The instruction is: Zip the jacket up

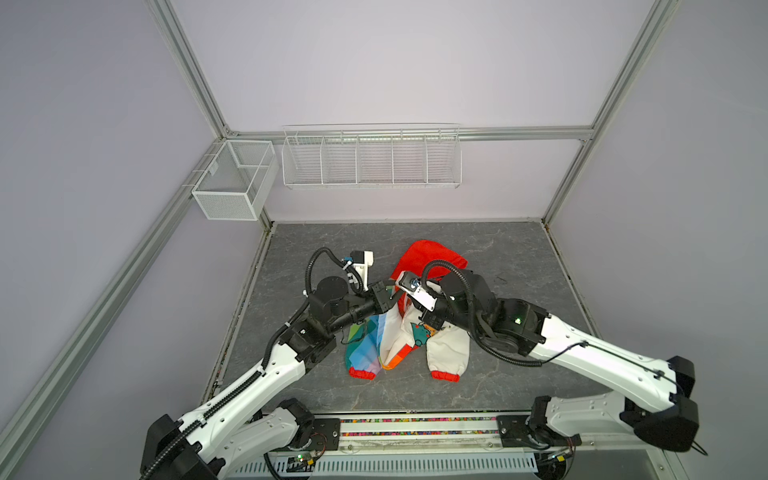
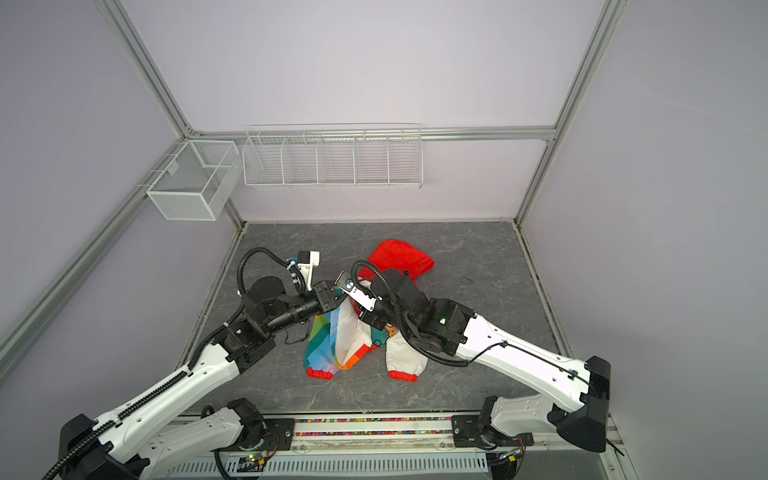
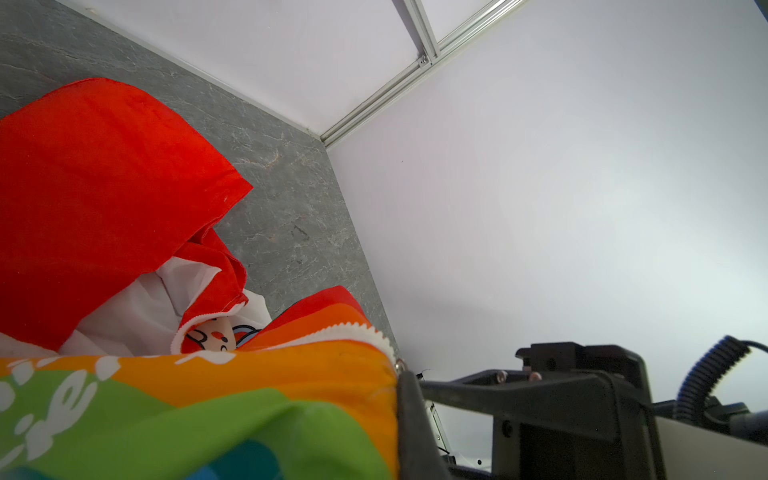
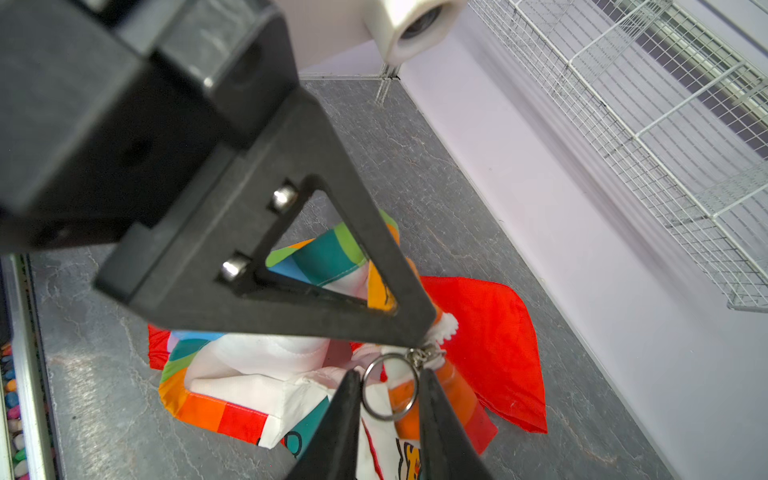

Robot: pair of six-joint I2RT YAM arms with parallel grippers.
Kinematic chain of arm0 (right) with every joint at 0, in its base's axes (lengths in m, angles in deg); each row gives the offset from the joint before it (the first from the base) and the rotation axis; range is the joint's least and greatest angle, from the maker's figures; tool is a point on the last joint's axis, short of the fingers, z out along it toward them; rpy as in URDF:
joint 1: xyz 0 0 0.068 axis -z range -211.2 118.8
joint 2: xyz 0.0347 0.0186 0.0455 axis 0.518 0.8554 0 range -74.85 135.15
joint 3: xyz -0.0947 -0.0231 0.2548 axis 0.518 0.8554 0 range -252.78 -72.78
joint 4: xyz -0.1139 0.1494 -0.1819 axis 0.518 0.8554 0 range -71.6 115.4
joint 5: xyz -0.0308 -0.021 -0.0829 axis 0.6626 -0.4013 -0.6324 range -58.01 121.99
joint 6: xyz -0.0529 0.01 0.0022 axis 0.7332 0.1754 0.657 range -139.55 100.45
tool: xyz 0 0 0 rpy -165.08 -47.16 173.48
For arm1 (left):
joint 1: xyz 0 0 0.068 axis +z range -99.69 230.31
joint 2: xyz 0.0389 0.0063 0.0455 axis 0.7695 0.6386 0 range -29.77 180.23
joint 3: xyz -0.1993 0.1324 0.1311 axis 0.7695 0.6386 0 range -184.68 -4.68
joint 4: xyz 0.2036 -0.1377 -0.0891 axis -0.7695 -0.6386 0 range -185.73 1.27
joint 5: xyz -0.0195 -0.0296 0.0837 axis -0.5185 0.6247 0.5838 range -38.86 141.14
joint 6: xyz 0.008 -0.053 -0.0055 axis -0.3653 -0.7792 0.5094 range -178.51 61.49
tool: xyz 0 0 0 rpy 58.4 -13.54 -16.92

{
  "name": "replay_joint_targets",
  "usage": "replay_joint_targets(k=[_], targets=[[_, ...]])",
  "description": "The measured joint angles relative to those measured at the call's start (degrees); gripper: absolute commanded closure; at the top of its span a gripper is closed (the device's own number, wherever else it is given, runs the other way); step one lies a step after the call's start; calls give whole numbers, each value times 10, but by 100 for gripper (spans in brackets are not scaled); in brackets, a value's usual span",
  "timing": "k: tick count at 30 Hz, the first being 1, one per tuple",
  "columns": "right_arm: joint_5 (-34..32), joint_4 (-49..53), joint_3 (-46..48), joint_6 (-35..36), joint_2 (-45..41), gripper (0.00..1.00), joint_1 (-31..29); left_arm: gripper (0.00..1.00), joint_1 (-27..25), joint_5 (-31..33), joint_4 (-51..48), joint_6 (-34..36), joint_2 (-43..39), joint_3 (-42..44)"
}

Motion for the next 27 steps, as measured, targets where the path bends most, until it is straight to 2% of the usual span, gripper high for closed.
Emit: replay_joint_targets(k=[10, 27], targets=[[-10, 0, 0, 2, 0, 93, 0, 100, 0, -3, 0, -1, 5, 0], [-29, -10, 0, -2, -3, 93, 14, 100, 0, -18, -1, -1, 5, 0]])
